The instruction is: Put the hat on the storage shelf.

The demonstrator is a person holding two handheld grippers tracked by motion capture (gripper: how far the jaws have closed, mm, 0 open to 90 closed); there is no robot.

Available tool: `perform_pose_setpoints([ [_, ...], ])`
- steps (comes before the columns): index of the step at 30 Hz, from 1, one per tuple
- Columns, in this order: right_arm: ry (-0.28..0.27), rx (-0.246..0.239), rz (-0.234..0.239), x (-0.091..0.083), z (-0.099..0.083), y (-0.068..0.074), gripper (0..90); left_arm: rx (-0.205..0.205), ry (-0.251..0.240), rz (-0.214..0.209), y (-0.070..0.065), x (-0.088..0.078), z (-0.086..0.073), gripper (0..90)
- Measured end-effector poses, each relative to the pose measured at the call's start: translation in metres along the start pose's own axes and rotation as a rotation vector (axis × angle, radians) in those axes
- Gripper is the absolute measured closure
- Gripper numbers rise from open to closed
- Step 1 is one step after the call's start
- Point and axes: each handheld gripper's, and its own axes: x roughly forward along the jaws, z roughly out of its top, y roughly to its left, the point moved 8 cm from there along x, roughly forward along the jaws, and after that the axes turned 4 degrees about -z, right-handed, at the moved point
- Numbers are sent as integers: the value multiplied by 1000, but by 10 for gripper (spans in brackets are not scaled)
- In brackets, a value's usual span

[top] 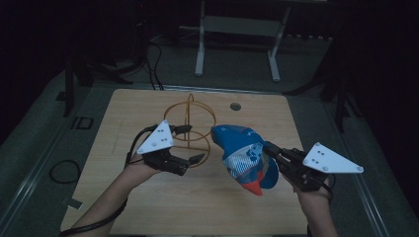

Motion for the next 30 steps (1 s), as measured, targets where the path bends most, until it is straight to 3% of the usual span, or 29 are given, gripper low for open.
perform_pose_setpoints([
  [1, -2, -3, -5, 1, 1, -1, 893, -14, -15, 34, 4, -9, -6, 127],
  [4, -5, 11, -12, 4, 2, -4, 893, -35, -15, 64, 8, -19, -14, 76],
  [5, -5, 16, -13, 5, 3, -5, 893, -56, -10, 94, 13, -26, -23, 69],
  [7, -4, 18, -13, 7, 3, -6, 893, -66, -3, 102, 14, -30, -28, 58],
  [12, -4, 15, -14, 16, 8, -9, 893, -111, 6, 171, 20, -47, -57, 56],
  [18, -10, 10, -10, 27, 16, -10, 893, -131, 13, 230, 22, -57, -82, 65],
  [19, -12, 4, -13, 30, 18, -11, 893, -141, 18, 237, 22, -58, -88, 65],
  [20, -16, 5, -11, 35, 22, -11, 893, -141, 22, 276, 23, -60, -99, 64],
  [22, -17, 3, -11, 38, 24, -11, 893, -146, 32, 283, 24, -61, -105, 65],
  [25, -17, -1, -14, 51, 30, -13, 893, -179, 35, 314, 24, -66, -130, 64],
  [26, -17, -3, -18, 55, 32, -14, 893, -179, 35, 314, 24, -66, -130, 65],
  [29, -22, -2, -16, 66, 40, -16, 893, -205, 43, 361, 24, -72, -155, 64],
  [30, -22, -2, -16, 66, 40, -16, 893, -205, 43, 361, 24, -72, -155, 64],
])
